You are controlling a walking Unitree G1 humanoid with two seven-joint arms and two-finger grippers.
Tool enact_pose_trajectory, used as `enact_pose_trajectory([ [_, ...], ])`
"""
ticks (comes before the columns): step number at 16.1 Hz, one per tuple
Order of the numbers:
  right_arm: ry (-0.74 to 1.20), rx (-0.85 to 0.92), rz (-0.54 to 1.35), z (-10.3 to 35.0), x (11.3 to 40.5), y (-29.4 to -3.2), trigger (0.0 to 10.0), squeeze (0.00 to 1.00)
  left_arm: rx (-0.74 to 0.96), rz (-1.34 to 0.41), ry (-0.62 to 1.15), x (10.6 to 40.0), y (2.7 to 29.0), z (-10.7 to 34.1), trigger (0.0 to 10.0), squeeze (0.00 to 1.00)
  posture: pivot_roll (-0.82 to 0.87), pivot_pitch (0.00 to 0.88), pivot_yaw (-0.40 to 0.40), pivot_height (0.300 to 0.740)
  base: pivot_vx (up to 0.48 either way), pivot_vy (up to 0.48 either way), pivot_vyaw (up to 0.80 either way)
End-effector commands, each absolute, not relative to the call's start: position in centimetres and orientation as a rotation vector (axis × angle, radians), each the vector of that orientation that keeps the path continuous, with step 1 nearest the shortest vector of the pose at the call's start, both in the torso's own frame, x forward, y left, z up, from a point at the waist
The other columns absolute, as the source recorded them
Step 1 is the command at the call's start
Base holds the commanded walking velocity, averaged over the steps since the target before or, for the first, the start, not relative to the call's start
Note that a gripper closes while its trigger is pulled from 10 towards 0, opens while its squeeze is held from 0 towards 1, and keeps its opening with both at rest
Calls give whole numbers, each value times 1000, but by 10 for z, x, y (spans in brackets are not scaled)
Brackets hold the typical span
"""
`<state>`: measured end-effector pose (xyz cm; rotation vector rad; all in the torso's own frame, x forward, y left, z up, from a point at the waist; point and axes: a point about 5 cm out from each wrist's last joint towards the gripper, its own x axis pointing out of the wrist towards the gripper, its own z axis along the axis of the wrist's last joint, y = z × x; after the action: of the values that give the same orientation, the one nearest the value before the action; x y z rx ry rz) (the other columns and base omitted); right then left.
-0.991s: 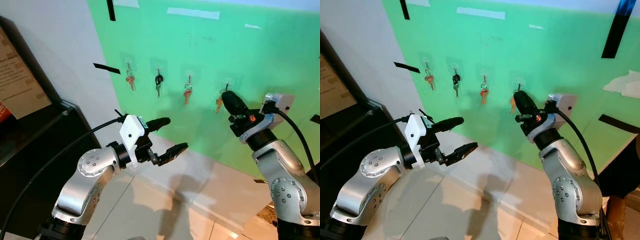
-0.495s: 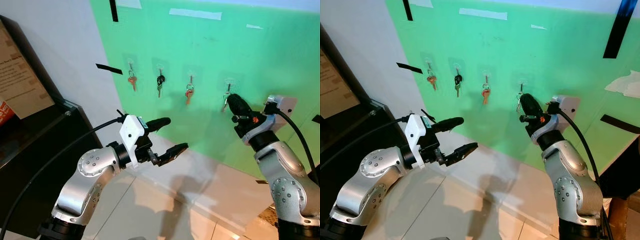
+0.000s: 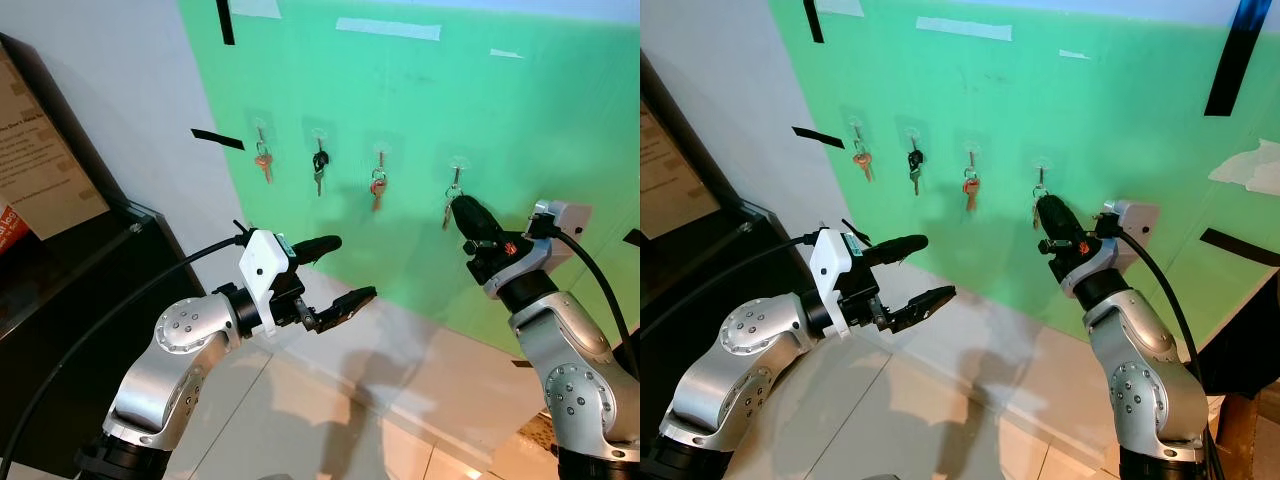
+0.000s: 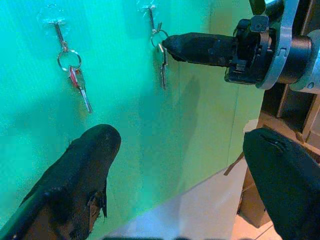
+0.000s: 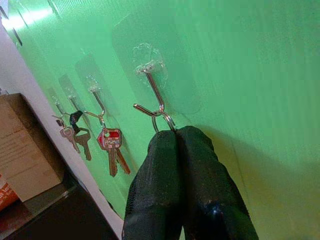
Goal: Hang keys on a hook
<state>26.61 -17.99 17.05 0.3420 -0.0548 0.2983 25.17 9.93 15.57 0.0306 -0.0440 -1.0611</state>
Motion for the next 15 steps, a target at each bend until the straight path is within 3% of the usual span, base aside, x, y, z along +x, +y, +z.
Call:
enact_pose_trajectory([
  [1, -41, 348, 282, 166, 265, -181, 10000, 12, 52, -1063, -59, 254, 101, 161, 10000, 0, -94, 0, 124, 740, 0, 0, 0],
  [2, -44, 354, 280, 166, 265, -181, 10000, 12, 51, -1063, -59, 254, 101, 161, 10000, 0, -94, 0, 124, 740, 0, 0, 0],
  [3, -50, 362, 275, 166, 264, -182, 10000, 1000, 50, -1062, -60, 254, 101, 161, 10000, 0, -95, 0, 123, 740, 0, 0, 0],
  [11, -228, 417, 363, 187, 237, -178, 10000, 1000, -13, -1004, -73, 255, 101, 161, 10000, 0, -102, 0, 114, 740, 0, 0, 0],
  [12, -233, 407, 341, 187, 235, -179, 10000, 1000, -29, -966, -73, 256, 103, 160, 10000, 0, -103, 0, 113, 740, 0, 0, 0],
  [14, -3, 290, 78, 150, 231, -188, 10000, 1000, -23, -763, -39, 265, 114, 150, 10000, 0, -107, 0, 105, 740, 0, 0, -387],
  [15, 21, 262, 29, 144, 228, -191, 10000, 1000, -13, -738, -32, 264, 116, 147, 10000, 0, -107, 0, 104, 740, 0, 0, -769],
])
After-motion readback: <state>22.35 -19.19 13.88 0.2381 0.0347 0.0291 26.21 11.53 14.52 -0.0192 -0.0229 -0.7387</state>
